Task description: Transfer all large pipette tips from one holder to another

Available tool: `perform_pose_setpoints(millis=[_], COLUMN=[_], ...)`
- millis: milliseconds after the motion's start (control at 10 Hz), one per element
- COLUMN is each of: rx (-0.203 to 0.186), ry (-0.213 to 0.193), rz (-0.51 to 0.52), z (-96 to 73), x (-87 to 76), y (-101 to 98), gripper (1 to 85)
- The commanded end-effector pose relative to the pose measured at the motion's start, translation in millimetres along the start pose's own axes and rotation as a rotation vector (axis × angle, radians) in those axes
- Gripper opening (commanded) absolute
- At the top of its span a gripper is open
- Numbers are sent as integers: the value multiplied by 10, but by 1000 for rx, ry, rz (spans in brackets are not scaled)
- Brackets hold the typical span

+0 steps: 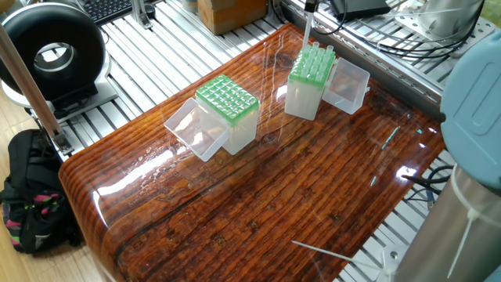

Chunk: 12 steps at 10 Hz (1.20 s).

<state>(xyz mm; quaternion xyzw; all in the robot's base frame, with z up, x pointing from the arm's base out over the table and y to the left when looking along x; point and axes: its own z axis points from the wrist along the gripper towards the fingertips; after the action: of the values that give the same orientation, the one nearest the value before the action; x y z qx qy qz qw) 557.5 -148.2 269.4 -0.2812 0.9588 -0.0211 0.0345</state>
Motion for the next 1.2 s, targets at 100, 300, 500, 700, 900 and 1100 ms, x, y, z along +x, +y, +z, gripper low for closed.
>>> perform_pose_setpoints(millis=[100,300,500,700,900,1100], rx=[-11,-12,-14,-29,-65,-88], ry=[-3,-4,-2,-2,19,1], rz=[-44,-66,-72,-51,45,216], z=[19,16,17,-11,-190,-116], x=[-13,-9,-2,-87,-441,-1102], y=[1,-3,-1,42,219,677], gripper=[197,283,310,313,120,10])
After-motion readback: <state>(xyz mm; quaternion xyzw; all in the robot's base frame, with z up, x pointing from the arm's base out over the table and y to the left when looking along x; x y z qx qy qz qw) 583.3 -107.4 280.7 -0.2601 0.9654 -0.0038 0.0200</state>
